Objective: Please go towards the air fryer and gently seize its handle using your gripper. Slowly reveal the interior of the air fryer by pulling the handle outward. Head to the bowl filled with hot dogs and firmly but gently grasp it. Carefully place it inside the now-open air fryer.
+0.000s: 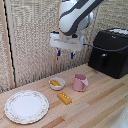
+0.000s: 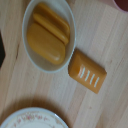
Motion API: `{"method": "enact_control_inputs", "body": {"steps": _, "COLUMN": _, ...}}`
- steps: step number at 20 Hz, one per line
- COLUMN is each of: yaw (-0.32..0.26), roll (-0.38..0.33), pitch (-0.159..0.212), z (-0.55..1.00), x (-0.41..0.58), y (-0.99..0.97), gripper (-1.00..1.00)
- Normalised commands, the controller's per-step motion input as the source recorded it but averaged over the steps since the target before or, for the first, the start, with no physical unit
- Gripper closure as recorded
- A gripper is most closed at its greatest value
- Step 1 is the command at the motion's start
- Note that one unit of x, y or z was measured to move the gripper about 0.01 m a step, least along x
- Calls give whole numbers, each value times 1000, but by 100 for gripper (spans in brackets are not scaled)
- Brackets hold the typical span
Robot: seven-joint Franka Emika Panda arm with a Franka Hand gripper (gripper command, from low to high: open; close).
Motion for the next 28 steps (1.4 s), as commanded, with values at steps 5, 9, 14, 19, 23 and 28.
{"method": "enact_control_inputs", "body": {"steps": 5, "yaw": -159, "roll": -375, "pitch": -3, "z": -130, "x": 7, "y": -139, "gripper": -100}}
{"method": "enact_control_inputs", "body": {"steps": 9, "yaw": -117, "roll": -375, "pitch": -21, "z": -118, "x": 0, "y": -170, "gripper": -100}}
{"method": "enact_control_inputs", "body": {"steps": 14, "yaw": -66, "roll": -375, "pitch": -57, "z": -70, "x": 6, "y": -336, "gripper": -100}}
{"method": "enact_control_inputs", "body": {"steps": 19, "yaw": -4, "roll": -319, "pitch": -117, "z": -142, "x": 0, "y": -529, "gripper": -100}}
{"method": "enact_control_inputs", "body": {"steps": 23, "yaw": 82, "roll": -240, "pitch": -109, "z": -183, "x": 0, "y": -593, "gripper": -100}}
{"method": "enact_control_inputs", "body": {"steps": 28, "yaw": 100, "roll": -190, "pitch": -97, "z": -175, "x": -45, "y": -631, "gripper": -100}}
